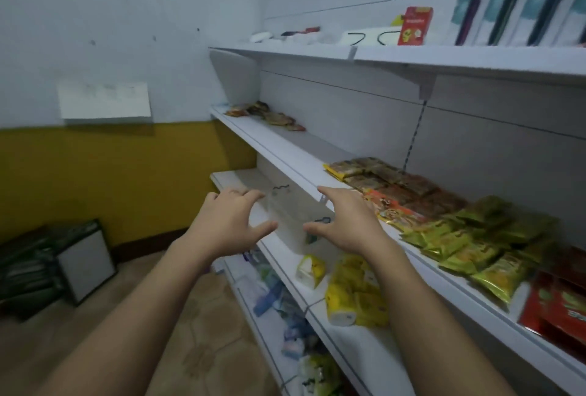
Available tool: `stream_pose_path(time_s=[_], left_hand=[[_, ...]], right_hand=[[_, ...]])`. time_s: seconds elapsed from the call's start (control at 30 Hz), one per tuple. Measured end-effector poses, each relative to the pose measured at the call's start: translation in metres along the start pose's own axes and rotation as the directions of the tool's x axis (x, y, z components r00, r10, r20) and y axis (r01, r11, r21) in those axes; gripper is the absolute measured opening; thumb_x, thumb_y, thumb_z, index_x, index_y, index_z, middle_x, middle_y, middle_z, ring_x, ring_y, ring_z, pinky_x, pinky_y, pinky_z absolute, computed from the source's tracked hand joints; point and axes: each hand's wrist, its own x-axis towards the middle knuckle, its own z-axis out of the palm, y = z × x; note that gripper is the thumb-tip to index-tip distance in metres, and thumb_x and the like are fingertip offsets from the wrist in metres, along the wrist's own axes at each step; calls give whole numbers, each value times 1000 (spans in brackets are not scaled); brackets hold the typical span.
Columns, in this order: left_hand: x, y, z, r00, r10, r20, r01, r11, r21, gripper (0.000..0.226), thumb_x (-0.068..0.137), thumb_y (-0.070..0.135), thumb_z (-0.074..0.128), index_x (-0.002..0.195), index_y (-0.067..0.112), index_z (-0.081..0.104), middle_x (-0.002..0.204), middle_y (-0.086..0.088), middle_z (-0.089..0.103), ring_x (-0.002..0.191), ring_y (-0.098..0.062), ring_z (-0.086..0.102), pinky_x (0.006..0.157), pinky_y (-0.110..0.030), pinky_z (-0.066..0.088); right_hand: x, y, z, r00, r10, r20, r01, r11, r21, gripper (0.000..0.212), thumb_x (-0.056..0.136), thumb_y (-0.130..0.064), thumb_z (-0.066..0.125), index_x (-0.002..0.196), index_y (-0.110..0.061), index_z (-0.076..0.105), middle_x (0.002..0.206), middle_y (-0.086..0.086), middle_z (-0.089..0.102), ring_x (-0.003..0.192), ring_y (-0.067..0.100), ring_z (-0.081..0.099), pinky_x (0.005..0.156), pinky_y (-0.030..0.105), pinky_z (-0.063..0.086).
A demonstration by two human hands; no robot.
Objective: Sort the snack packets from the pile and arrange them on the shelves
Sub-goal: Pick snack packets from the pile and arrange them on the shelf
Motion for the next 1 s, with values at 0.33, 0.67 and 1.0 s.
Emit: stream_pose_path(time_s=[0.33, 0.67, 1.0], left_hand=[[34, -87, 30, 986, -165, 32, 165, 986, 3, 64, 91, 66, 46, 146, 33, 36, 144, 4, 47, 133, -19, 40, 104, -40, 32], [187, -167, 66, 980, -198, 39, 195, 979, 61, 67, 91, 66, 46, 148, 32, 34, 150, 4, 43, 138, -17, 36, 110, -41, 30], [318, -228, 86, 983, -183, 31, 182, 983, 35, 67, 92, 63, 47, 149, 31, 34, 150, 3, 43, 138, -18, 36, 110, -42, 30]], right_hand=[[98, -50, 71, 994, -89, 64, 83, 993, 88, 82, 84, -60, 64, 152, -31, 29, 156, -5, 33, 143, 20, 26, 115, 44, 22], [271, -58, 127, 995, -95, 19, 90, 980, 180, 79, 85, -57, 65, 151, -29, 30, 154, -3, 36, 141, 21, 30, 114, 43, 24], [410, -62, 153, 994, -108, 14, 104, 978, 178, 77, 87, -57, 62, 151, -28, 31, 155, -3, 36, 140, 21, 31, 113, 43, 25]])
